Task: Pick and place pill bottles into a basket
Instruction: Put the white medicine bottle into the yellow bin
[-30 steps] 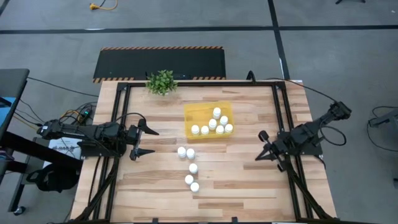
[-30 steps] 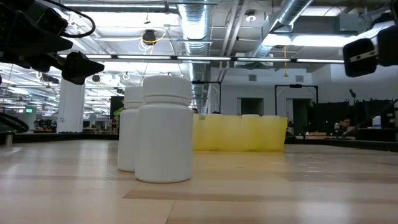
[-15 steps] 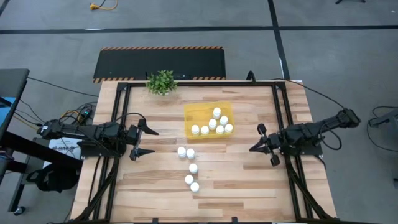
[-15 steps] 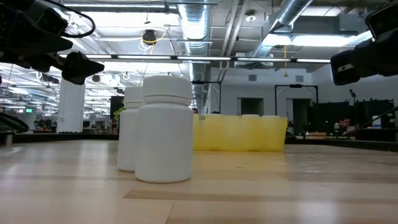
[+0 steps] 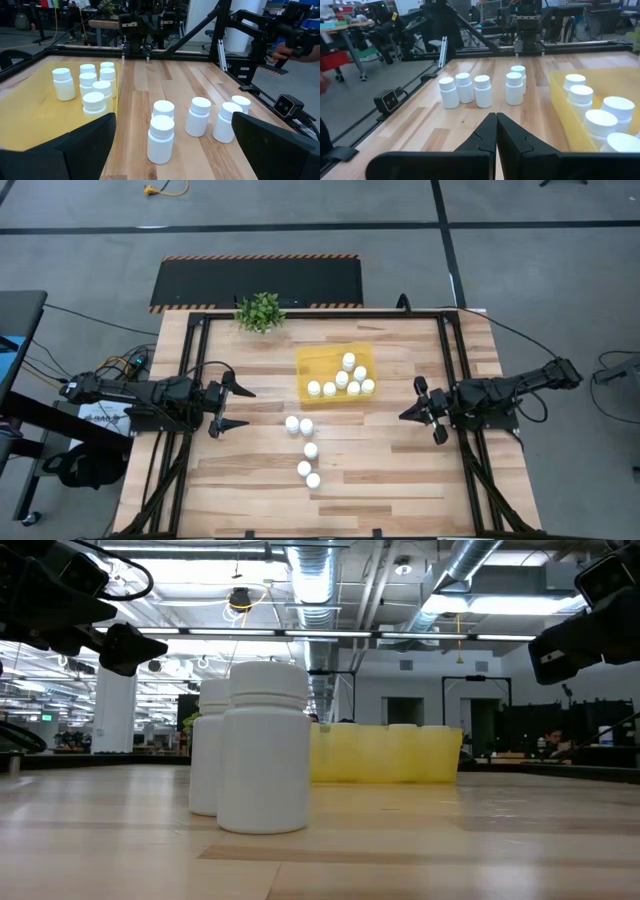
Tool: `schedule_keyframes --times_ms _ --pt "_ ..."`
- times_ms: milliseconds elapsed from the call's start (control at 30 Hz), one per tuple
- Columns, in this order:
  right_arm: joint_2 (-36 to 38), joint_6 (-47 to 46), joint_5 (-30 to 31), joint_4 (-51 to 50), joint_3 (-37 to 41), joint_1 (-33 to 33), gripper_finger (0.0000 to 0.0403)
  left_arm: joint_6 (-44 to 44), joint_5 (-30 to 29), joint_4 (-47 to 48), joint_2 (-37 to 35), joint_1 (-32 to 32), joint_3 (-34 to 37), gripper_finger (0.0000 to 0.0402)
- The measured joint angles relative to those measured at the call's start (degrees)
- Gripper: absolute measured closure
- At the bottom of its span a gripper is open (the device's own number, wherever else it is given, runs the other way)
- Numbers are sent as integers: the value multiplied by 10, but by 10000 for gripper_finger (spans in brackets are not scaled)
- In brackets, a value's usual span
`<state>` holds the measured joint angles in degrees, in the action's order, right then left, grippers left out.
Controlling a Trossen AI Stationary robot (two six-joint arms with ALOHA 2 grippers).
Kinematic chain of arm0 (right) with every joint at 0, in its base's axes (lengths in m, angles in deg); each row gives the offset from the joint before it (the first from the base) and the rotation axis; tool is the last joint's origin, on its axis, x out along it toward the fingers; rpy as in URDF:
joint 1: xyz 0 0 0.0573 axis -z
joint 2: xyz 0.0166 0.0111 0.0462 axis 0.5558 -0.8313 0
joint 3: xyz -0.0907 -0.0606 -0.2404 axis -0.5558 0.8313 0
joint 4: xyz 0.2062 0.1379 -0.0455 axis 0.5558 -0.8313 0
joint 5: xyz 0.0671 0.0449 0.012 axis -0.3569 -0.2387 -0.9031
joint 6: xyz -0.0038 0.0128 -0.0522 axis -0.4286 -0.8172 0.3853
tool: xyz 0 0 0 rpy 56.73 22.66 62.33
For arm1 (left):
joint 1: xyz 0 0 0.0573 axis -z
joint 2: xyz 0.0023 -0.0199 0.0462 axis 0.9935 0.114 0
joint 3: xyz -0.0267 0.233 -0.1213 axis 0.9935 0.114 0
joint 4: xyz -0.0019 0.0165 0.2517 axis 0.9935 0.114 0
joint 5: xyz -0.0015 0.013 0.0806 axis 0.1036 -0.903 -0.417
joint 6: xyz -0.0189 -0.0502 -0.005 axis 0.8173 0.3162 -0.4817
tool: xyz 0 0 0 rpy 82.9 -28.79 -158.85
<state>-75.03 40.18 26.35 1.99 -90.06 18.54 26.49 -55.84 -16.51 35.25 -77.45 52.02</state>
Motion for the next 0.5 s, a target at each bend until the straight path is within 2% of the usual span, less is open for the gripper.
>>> schedule_keyframes --times_ms 500 --pt "0 1 -1 0 0 0 401 2 0 0 0 0 0 15"
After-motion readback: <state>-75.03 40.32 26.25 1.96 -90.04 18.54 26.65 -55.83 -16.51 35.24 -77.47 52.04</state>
